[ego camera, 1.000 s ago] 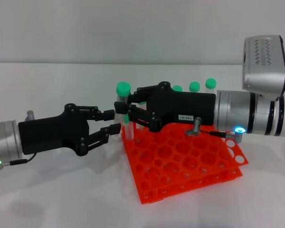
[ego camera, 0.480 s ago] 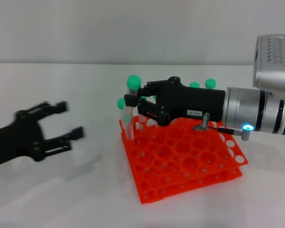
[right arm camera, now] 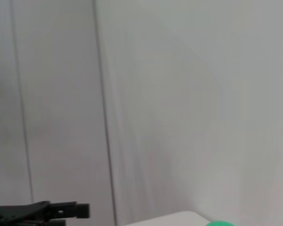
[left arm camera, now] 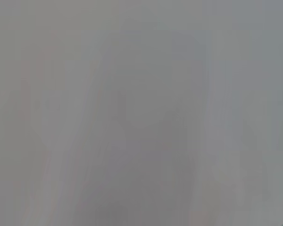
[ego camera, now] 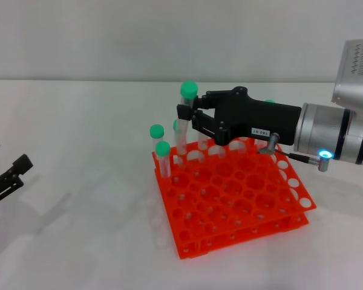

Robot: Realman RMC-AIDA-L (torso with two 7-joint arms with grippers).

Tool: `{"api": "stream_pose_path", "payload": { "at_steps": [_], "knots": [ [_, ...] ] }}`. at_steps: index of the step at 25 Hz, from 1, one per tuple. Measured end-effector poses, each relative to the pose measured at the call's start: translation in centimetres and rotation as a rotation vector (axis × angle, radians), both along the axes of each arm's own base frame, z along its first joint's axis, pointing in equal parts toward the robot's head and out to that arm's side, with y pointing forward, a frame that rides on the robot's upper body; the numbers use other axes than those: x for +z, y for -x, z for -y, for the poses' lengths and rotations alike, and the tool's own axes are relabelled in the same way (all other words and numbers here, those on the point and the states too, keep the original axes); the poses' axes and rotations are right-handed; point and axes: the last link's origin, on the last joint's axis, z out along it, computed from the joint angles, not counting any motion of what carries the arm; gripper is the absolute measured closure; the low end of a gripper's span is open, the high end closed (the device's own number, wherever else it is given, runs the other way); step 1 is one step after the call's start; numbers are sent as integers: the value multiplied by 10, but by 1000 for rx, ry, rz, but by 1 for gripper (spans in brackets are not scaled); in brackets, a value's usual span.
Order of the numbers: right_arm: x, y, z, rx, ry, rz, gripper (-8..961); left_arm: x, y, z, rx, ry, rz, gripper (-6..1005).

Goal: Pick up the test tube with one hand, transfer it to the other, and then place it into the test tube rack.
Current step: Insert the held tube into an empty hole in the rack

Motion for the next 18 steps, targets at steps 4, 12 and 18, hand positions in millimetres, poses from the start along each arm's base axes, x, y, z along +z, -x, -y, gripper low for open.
{"api": "stream_pose_path", "payload": {
  "at_steps": [4, 12, 18],
  "knots": [
    [2, -10, 1, -32, -12, 4, 746, -4, 5, 0, 32, -20, 4, 118],
    [-1, -23, 3, -74, -9, 17, 744, -7, 4, -6, 36, -21, 15, 118],
    [-5, -28, 2, -105, -9, 20, 743, -9, 1, -13, 28, -16, 13, 118]
  ]
}}
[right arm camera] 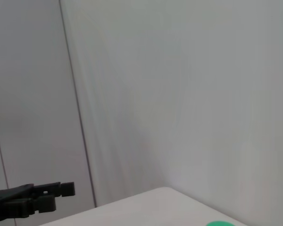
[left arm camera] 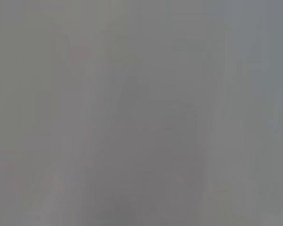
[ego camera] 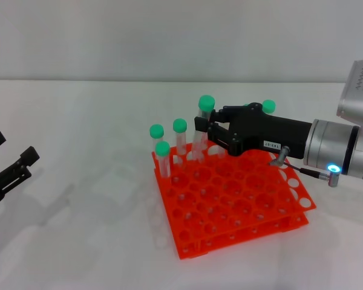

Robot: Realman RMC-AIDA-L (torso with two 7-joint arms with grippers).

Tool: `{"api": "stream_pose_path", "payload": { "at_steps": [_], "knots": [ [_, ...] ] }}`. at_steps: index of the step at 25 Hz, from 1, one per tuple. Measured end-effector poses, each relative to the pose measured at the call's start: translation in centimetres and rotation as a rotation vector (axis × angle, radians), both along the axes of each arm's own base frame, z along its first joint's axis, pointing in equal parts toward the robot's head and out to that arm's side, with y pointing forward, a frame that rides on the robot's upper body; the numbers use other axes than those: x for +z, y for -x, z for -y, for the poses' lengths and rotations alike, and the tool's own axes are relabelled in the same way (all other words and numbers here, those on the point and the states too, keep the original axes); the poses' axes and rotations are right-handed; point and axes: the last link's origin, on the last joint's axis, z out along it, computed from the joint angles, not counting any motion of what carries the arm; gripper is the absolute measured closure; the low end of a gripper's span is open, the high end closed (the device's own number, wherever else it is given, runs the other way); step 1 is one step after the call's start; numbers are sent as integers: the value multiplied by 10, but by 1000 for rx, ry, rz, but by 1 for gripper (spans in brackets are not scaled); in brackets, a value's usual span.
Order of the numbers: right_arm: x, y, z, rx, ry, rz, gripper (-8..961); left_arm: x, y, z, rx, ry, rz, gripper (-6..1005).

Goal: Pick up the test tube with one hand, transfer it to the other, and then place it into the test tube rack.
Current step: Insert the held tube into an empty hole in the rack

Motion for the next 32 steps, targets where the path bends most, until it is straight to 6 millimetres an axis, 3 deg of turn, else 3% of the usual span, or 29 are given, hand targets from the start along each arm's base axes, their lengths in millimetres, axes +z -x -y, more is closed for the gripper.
{"api": "stream_pose_path", "payload": {
  "at_steps": [32],
  "knots": [
    [-19, -2, -2, -100, 38, -15, 737, 1, -3, -12, -1, -2, -12, 118]
  ]
}}
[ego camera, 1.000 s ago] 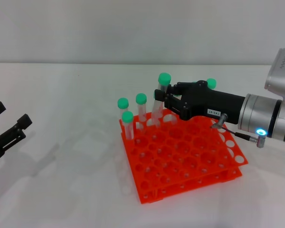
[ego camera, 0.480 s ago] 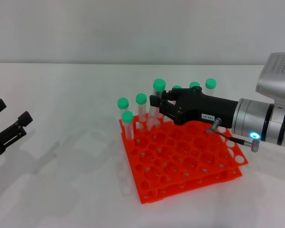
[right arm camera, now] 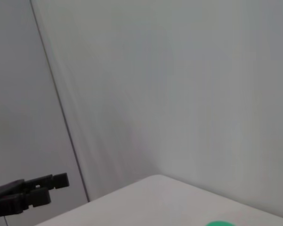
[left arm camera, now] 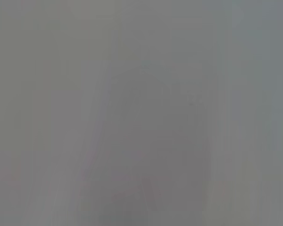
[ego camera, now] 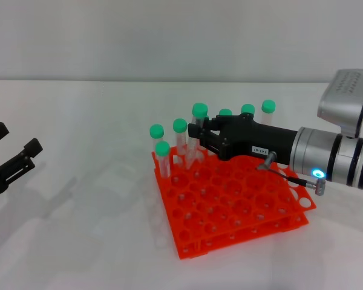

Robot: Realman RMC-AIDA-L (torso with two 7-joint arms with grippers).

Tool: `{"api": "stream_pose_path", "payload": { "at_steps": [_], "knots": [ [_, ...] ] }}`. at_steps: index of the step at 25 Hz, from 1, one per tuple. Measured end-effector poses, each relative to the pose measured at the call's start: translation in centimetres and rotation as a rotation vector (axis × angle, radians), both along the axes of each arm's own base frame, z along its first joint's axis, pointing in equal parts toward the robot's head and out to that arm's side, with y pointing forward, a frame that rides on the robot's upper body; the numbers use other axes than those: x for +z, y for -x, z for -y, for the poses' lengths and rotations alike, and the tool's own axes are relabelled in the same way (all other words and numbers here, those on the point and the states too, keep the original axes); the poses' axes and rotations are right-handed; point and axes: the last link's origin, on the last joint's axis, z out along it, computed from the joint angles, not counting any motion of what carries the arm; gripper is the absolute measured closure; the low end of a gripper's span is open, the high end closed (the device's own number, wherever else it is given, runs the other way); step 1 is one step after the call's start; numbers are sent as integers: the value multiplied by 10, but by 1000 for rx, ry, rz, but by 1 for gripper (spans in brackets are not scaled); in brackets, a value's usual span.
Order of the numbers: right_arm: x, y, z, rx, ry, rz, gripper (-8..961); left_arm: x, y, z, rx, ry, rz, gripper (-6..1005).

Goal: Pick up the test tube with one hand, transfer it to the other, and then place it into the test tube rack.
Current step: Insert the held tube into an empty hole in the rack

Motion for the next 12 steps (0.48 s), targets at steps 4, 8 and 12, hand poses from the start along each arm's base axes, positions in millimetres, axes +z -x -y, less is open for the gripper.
{"api": "stream_pose_path", "payload": {
  "at_steps": [4, 8, 12],
  "knots": [
    [-4, -1, -1, -8, 0, 20, 737, 1, 0, -1, 2, -3, -4, 118],
    [-4, -3, -1, -10, -2, 27, 736, 1, -1, -4, 1, -4, -5, 118],
    [-5, -1, -1, -4, -2, 33, 735, 1, -1, -4, 1, -4, -8, 118]
  ]
}}
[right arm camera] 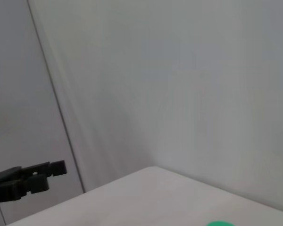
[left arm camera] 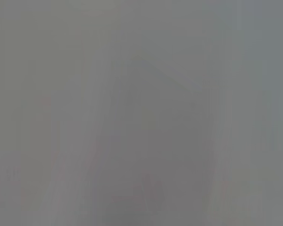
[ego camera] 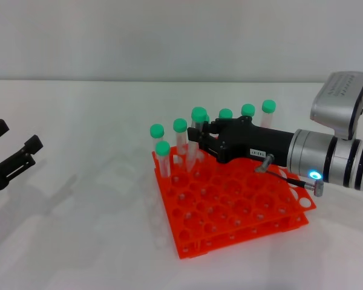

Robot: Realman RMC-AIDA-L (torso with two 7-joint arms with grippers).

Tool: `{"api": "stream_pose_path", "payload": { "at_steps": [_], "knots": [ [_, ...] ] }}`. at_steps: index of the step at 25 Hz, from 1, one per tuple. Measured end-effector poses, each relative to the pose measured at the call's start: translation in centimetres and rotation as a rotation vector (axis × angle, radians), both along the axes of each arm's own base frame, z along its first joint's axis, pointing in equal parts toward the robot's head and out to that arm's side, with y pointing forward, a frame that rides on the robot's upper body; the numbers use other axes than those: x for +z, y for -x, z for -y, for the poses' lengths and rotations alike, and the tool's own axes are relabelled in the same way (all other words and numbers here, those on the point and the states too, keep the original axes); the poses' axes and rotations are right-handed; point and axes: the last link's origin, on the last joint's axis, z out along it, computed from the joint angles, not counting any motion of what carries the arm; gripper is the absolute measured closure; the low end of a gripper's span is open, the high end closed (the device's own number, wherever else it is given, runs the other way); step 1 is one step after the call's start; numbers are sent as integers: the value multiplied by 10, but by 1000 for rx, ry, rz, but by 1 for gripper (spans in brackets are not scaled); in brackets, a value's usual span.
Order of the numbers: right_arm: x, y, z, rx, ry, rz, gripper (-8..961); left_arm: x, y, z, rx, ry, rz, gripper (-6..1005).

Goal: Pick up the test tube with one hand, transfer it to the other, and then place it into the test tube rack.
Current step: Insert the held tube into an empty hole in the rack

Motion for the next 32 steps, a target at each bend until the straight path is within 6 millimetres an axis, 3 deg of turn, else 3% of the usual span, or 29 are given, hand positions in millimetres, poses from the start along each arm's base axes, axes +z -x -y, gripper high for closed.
{"api": "stream_pose_path", "payload": {
  "at_steps": [18, 27, 29, 32],
  "knots": [
    [-11, 7, 7, 92, 19, 59, 732, 0, -2, -4, -10, 1, -6, 118],
    [-11, 10, 11, 117, 18, 53, 389, 0, -1, -2, -3, 0, -5, 118],
    [-7, 10, 12, 124, 14, 36, 294, 0, 0, -1, 0, -5, -3, 118],
    [9, 6, 14, 131, -19, -17, 249, 3, 2, 0, 11, -29, 3, 118]
  ]
}}
